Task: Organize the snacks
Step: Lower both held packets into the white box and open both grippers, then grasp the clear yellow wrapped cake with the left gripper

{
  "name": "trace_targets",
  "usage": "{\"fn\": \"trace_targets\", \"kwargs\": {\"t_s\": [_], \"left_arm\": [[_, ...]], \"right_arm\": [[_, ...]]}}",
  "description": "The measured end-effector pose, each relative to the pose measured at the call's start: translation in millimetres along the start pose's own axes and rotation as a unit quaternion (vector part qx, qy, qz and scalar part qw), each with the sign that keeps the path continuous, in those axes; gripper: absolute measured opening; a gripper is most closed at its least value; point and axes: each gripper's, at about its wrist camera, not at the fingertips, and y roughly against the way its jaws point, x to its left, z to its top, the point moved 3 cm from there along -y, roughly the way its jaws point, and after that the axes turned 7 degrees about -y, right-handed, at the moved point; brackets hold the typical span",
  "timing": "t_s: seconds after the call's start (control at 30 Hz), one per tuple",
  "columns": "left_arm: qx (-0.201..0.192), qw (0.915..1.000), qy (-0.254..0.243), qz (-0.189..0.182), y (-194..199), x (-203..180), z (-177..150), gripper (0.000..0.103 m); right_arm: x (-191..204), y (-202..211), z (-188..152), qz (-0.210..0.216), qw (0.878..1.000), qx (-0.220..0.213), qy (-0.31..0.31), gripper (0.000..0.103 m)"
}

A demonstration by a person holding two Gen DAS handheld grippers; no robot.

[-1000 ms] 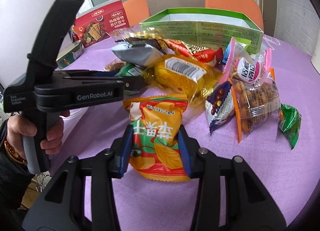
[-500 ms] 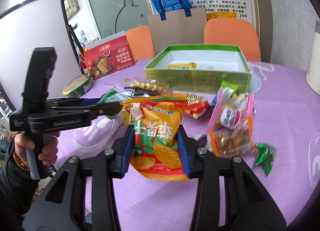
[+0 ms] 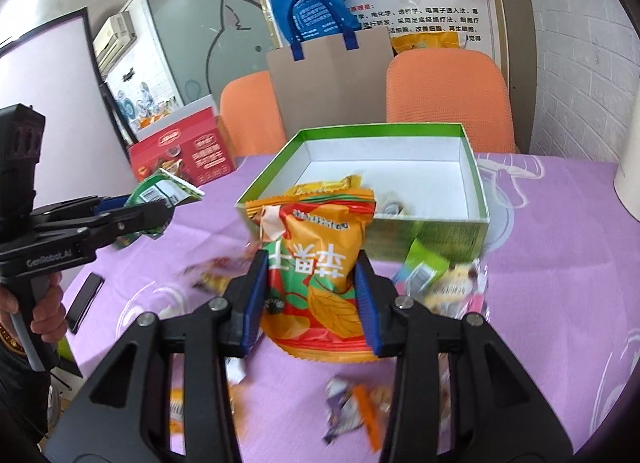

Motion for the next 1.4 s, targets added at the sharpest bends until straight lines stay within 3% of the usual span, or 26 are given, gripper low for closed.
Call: {"fn": "trace_targets", "kwargs": {"t_s": [0.3,0.67,0.7,0.73,0.77,0.8,0.83,0.9,1.13,1.4], "left_arm": [[0.025,0.9996,0.009,-0.008,-76,6,55,0.04],[0.067,0.9976,0.013,-0.008,-134,12,56,0.041],[0.064,0.9979,0.01,-0.006,-134,11,56,0.046],[0.062,0.998,0.008,-0.006,-133,10,57,0.055],[0.059,0.9982,0.009,-0.001,-131,9,57,0.076],[0.052,0.9985,0.012,0.013,-127,10,57,0.095],[0.037,0.9988,0.014,0.03,-121,11,57,0.1],[0.011,0.9988,0.014,0.046,-110,11,58,0.103],[-0.003,0.9973,-0.001,0.073,-76,8,54,0.103],[-0.03,0.9948,-0.004,0.097,1,-4,37,0.103]], "right_arm": [[-43,-45,47,-0.03,0.999,0.003,-0.044,0.043],[-68,-92,49,-0.044,0.997,0.035,-0.056,0.046],[-66,-92,50,-0.047,0.997,0.032,-0.05,0.048],[-65,-91,50,-0.051,0.997,0.029,-0.042,0.061],[-63,-89,50,-0.059,0.998,0.021,-0.032,0.071],[-62,-85,50,-0.065,0.997,0.011,-0.026,0.091],[-60,-81,50,-0.068,0.997,0.001,-0.02,0.096],[-58,-73,48,-0.063,0.998,-0.009,-0.014,0.096],[-53,-48,41,-0.062,0.997,0.002,-0.038,0.097],[-19,29,31,-0.053,0.998,-0.04,-0.023,0.097]]}}
